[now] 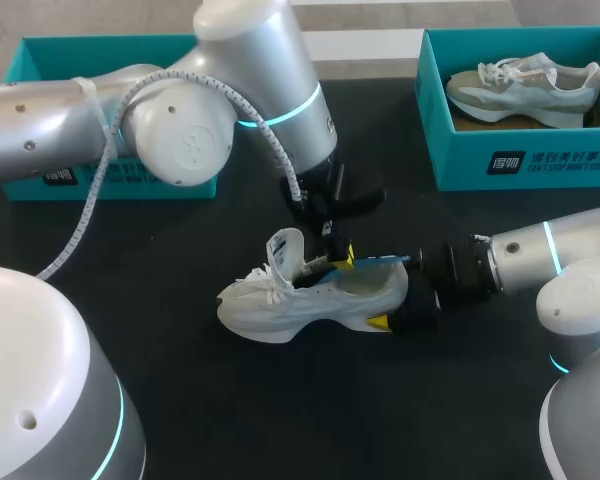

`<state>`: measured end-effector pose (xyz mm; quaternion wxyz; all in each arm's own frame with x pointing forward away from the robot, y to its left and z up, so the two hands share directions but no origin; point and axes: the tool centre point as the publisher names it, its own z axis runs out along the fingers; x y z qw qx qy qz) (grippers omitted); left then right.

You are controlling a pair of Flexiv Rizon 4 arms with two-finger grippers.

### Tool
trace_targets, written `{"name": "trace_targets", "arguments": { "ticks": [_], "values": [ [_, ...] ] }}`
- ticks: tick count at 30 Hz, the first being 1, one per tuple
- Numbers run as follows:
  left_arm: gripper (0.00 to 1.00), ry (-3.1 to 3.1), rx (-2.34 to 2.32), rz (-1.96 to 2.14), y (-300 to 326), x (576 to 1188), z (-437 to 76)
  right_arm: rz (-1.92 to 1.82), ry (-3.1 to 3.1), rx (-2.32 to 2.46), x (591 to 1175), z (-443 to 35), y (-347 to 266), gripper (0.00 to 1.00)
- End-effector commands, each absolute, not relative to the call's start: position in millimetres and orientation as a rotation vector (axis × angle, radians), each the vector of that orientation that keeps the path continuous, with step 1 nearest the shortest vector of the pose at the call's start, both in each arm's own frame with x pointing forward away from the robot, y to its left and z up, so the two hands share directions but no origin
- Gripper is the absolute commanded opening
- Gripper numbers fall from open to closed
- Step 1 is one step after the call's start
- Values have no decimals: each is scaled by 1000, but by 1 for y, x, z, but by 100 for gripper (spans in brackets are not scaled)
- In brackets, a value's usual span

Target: Take the shoe out of the shoebox, open the shoe tongue, remove and reinsert the insole, then place the shoe into the shoebox

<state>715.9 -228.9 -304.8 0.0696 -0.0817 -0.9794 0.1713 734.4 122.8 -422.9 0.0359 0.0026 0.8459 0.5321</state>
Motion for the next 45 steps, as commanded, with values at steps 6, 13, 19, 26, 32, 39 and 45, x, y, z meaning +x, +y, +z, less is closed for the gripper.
{"name": "trace_targets", "arguments": {
  "ticks": [6,13,19,26,32,39,45],
  "values": [
    [23,-2957,-276,525,-240,714,-314,1630,2602,10,734,-432,129,0],
    [48,-2986,-289,560,-236,706,-314,1630,2602,10,734,-432,129,0],
    [45,-3043,-249,619,-231,702,-311,1630,2602,10,734,-432,129,0],
    [40,-3082,-222,722,-234,704,-318,1630,2602,10,734,-432,129,0],
    [42,-3105,-181,801,-236,705,-321,1630,2602,10,734,-432,129,0],
    [49,-3140,-139,831,-243,709,-327,1630,2602,10,734,-432,129,0],
    [45,-3164,-113,863,-251,710,-331,1630,2602,10,734,-432,129,0]
  ]
}}
